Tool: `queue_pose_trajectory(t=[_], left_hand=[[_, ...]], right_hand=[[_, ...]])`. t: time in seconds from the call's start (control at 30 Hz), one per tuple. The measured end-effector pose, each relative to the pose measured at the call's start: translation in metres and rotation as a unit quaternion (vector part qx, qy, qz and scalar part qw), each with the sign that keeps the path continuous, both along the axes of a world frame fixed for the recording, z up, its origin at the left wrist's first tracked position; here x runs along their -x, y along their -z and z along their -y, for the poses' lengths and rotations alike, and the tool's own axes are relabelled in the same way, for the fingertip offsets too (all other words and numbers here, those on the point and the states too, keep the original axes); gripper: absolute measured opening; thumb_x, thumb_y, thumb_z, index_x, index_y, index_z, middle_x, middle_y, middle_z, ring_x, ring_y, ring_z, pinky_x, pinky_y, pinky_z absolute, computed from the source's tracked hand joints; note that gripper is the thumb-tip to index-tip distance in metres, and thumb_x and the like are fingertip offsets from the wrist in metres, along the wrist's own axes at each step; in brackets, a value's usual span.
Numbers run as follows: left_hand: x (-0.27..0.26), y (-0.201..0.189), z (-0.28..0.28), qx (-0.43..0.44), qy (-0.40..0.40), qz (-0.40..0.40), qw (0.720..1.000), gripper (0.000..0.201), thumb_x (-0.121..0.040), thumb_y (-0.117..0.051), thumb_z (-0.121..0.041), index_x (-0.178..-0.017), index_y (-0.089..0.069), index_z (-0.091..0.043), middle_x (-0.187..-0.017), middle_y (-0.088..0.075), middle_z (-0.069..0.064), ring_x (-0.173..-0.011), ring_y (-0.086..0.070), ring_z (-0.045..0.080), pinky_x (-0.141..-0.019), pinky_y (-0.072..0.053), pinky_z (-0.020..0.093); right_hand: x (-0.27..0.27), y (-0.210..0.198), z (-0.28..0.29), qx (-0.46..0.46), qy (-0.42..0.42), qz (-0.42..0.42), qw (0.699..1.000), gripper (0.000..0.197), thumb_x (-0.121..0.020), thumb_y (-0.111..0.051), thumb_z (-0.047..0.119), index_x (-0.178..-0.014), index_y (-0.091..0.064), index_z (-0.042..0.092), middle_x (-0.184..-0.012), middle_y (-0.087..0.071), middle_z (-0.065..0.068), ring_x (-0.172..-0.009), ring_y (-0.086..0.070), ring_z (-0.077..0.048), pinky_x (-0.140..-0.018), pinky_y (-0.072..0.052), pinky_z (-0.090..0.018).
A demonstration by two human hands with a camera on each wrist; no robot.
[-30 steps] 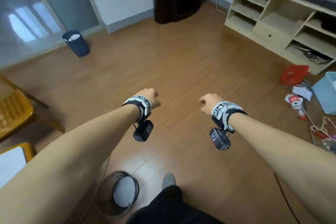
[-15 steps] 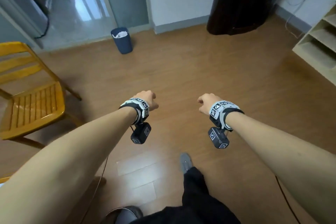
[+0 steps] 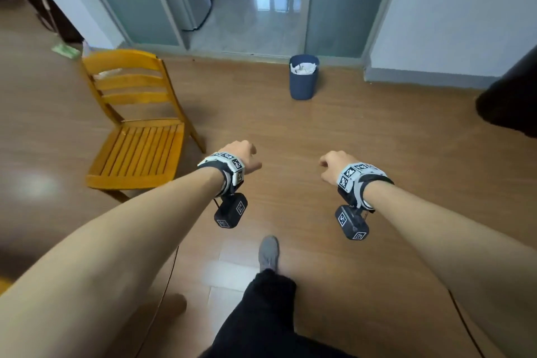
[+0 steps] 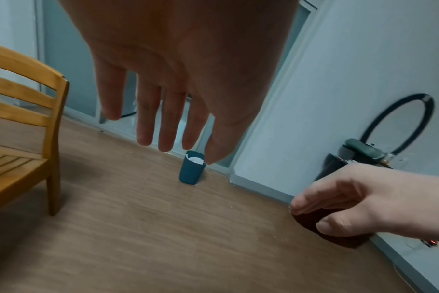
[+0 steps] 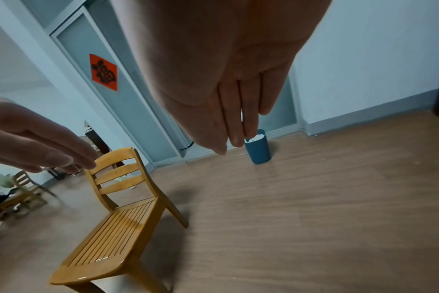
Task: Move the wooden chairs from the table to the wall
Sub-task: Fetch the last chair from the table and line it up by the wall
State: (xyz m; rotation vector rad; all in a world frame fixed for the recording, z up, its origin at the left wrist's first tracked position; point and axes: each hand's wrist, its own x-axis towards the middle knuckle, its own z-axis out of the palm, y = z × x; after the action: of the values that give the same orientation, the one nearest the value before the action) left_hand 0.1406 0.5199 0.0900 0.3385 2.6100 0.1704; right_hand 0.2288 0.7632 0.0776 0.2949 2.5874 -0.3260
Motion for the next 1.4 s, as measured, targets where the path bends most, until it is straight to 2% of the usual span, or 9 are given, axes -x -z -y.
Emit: queue_pose_trajectory(t=[0.13,0.33,0.53,0.63,0.73,0.87,1.07,1.17,1.4], left_hand=[[0.116,0.010,0.022,0.002,-0.033,-0.001,0.999,0.057,-0.085,-0.066,-0.043,-0.137,-0.058,-0.023,-0.132,-0.063,0.007,-0.117,-0.061,0.030,-0.098,-0.050,0.039],[0.272,-0.012,0.063,0.008,-0.079,0.005,0.997,0.055,-0.084,-0.064,-0.037,-0.137,-0.058,-0.023,-0.127,-0.066,0.008,-0.111,-0.064,0.031,-0.097,-0.052,0.038],[0.404,-0.006,0.077,0.007,-0.114,0.012,0.993,0.059,-0.084,-0.063,-0.041,-0.141,-0.054,-0.026,-0.135,-0.060,0.006,-0.120,-0.059,0.030,-0.100,-0.050,0.040],[0.474,0.000,0.083,0.019,-0.141,0.008,0.990,0.058,-0.087,-0.063,-0.039,-0.141,-0.053,-0.022,-0.136,-0.058,0.009,-0.122,-0.057,0.032,-0.099,-0.049,0.038],[0.546,0.004,0.091,0.027,-0.172,0.005,0.985,0.053,-0.089,-0.062,-0.039,-0.137,-0.056,-0.019,-0.135,-0.058,0.013,-0.119,-0.058,0.034,-0.095,-0.049,0.038],[0.641,-0.007,0.112,0.030,-0.223,0.007,0.974,0.052,-0.087,-0.063,-0.038,-0.137,-0.058,-0.024,-0.131,-0.061,0.011,-0.116,-0.060,0.034,-0.094,-0.050,0.036],[0.746,-0.004,0.149,0.021,-0.287,0.021,0.957,0.054,-0.083,-0.064,-0.044,-0.135,-0.059,-0.030,-0.133,-0.060,0.008,-0.117,-0.059,0.032,-0.095,-0.049,0.037],[0.801,0.011,0.180,0.021,-0.315,0.029,0.948,0.051,-0.087,-0.063,-0.044,-0.135,-0.059,-0.027,-0.132,-0.061,0.010,-0.116,-0.059,0.033,-0.091,-0.048,0.037],[0.928,0.040,0.271,0.002,-0.390,0.048,0.920,0.055,-0.085,-0.063,-0.040,-0.138,-0.056,-0.027,-0.135,-0.058,0.007,-0.119,-0.058,0.031,-0.095,-0.049,0.037]], right_hand=[[0.123,0.015,0.016,-0.016,-0.017,0.026,0.999,0.042,-0.091,-0.060,0.010,-0.132,-0.064,0.022,-0.129,-0.066,-0.006,-0.108,-0.066,-0.029,-0.087,-0.054,-0.033],[0.287,0.000,0.044,-0.020,-0.053,0.029,0.998,0.036,-0.092,-0.060,0.012,-0.126,-0.067,0.021,-0.123,-0.068,-0.006,-0.106,-0.067,-0.029,-0.089,-0.056,-0.036],[0.451,-0.005,0.061,-0.002,-0.081,0.015,0.997,0.037,-0.092,-0.061,0.010,-0.128,-0.067,0.017,-0.127,-0.067,-0.006,-0.111,-0.065,-0.029,-0.092,-0.054,-0.035],[0.535,0.004,0.072,-0.007,-0.122,0.010,0.992,0.036,-0.090,-0.060,0.009,-0.125,-0.069,0.012,-0.126,-0.068,-0.009,-0.108,-0.068,-0.030,-0.091,-0.057,-0.039],[0.625,0.013,0.078,-0.011,-0.154,0.007,0.988,0.038,-0.093,-0.060,0.009,-0.130,-0.067,0.014,-0.128,-0.066,-0.009,-0.111,-0.066,-0.030,-0.089,-0.053,-0.034],[0.744,0.014,0.096,0.000,-0.191,0.010,0.982,0.041,-0.092,-0.062,0.009,-0.131,-0.067,0.020,-0.129,-0.066,-0.007,-0.112,-0.065,-0.028,-0.090,-0.051,-0.031],[0.889,0.005,0.141,-0.002,-0.267,0.016,0.964,0.040,-0.093,-0.064,0.010,-0.132,-0.065,0.019,-0.128,-0.066,-0.005,-0.106,-0.067,-0.026,-0.082,-0.051,-0.030],[0.957,0.013,0.174,0.007,-0.300,0.022,0.954,0.041,-0.093,-0.063,0.011,-0.133,-0.064,0.020,-0.131,-0.065,-0.005,-0.108,-0.067,-0.026,-0.090,-0.054,-0.034],[1.113,0.025,0.264,-0.009,-0.359,0.024,0.933,0.045,-0.094,-0.061,0.009,-0.137,-0.062,0.020,-0.134,-0.064,-0.003,-0.111,-0.066,-0.024,-0.088,-0.052,-0.031]])
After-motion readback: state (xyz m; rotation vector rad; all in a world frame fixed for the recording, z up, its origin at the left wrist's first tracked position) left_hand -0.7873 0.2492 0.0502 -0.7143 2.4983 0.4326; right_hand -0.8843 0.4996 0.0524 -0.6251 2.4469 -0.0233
